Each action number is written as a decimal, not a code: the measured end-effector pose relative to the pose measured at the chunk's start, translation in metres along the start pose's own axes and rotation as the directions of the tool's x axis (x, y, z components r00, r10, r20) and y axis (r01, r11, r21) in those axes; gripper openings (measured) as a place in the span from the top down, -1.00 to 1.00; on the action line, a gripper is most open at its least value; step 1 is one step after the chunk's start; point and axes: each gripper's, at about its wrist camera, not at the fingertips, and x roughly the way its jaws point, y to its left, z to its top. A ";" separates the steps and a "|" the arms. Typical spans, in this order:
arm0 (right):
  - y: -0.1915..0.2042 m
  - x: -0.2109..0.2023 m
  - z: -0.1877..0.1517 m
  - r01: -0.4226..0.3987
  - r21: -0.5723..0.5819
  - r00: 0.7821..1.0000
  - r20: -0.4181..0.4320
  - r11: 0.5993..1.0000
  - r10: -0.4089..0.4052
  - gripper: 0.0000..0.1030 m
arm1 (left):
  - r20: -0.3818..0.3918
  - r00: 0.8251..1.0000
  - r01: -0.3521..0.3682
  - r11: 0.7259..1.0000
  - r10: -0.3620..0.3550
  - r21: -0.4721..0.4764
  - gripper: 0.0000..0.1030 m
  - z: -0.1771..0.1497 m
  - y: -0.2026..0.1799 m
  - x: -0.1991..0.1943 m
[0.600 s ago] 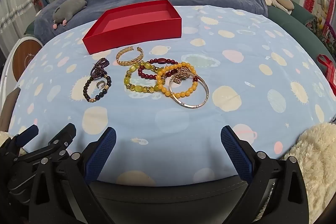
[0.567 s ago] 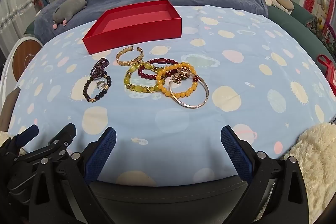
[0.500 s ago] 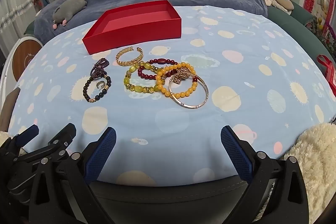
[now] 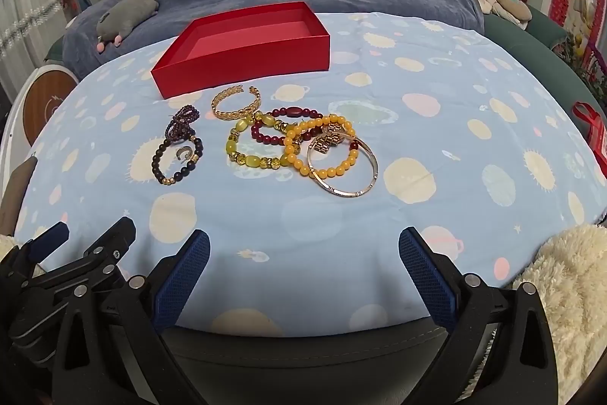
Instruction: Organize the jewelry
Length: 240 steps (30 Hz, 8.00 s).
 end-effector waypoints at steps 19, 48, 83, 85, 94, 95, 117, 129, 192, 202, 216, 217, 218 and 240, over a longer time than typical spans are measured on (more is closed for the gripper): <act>0.001 0.000 0.000 0.002 -0.002 1.000 0.002 1.000 -0.002 -0.87 | 0.004 1.000 -0.002 1.000 0.002 -0.001 -0.83 -0.001 0.001 -0.001; 0.001 0.000 0.000 0.004 -0.003 1.000 0.004 1.000 -0.004 -0.87 | 0.004 1.000 -0.003 1.000 0.003 0.000 -0.83 -0.001 0.002 -0.002; 0.001 0.000 0.000 0.004 -0.004 1.000 0.005 1.000 -0.004 -0.87 | 0.004 1.000 -0.004 1.000 0.004 0.001 -0.83 -0.001 0.002 -0.002; 0.002 0.001 -0.001 0.008 -0.004 1.000 0.004 1.000 -0.008 -0.87 | 0.003 1.000 -0.003 1.000 0.003 -0.004 -0.83 -0.001 0.003 -0.002; -0.012 0.010 0.005 0.008 0.067 1.000 -0.025 0.998 -0.007 -0.87 | -0.004 1.000 -0.009 0.998 0.009 -0.055 -0.84 0.003 0.015 0.001; -0.014 0.012 0.006 0.007 0.077 1.000 -0.030 0.997 -0.005 -0.87 | -0.004 1.000 -0.009 0.998 0.008 -0.057 -0.84 0.004 0.015 0.002; -0.038 0.076 0.047 -0.039 0.066 0.992 -0.121 0.997 0.047 -0.26 | -0.089 0.996 0.000 0.989 -0.013 -0.150 -0.84 0.006 0.026 0.023; -0.032 0.067 0.045 -0.054 0.011 0.994 -0.092 0.998 0.055 -0.10 | -0.104 0.994 0.001 0.989 -0.017 -0.149 -0.84 0.005 0.026 0.025; -0.023 0.036 0.137 -0.243 -0.007 0.966 -0.088 0.970 0.242 -0.10 | -0.118 0.951 0.279 0.957 -0.287 -0.077 0.86 0.177 -0.022 0.049; -0.001 0.099 0.239 -0.241 -0.043 0.968 -0.077 0.970 0.237 -0.10 | -0.135 0.957 0.248 0.966 -0.256 -0.071 0.86 0.265 -0.020 0.114; 0.034 0.195 0.289 -0.206 -0.073 0.967 -0.167 0.976 0.192 -0.10 | -0.199 0.959 0.192 0.978 -0.204 -0.080 0.41 0.332 -0.030 0.201; 0.035 0.199 0.292 -0.206 -0.070 0.967 -0.166 0.976 0.192 -0.11 | -0.188 0.963 0.179 0.980 -0.192 -0.085 0.28 0.334 -0.030 0.202; 0.036 0.203 0.295 -0.209 -0.066 0.967 -0.164 0.976 0.196 -0.11 | -0.177 0.968 0.166 0.982 -0.180 -0.091 0.11 0.336 -0.028 0.203; 0.004 0.144 0.267 -0.183 -0.030 0.981 -0.067 0.983 0.181 -0.21 | -0.078 0.989 0.120 0.985 -0.130 -0.120 -0.06 0.297 0.001 0.137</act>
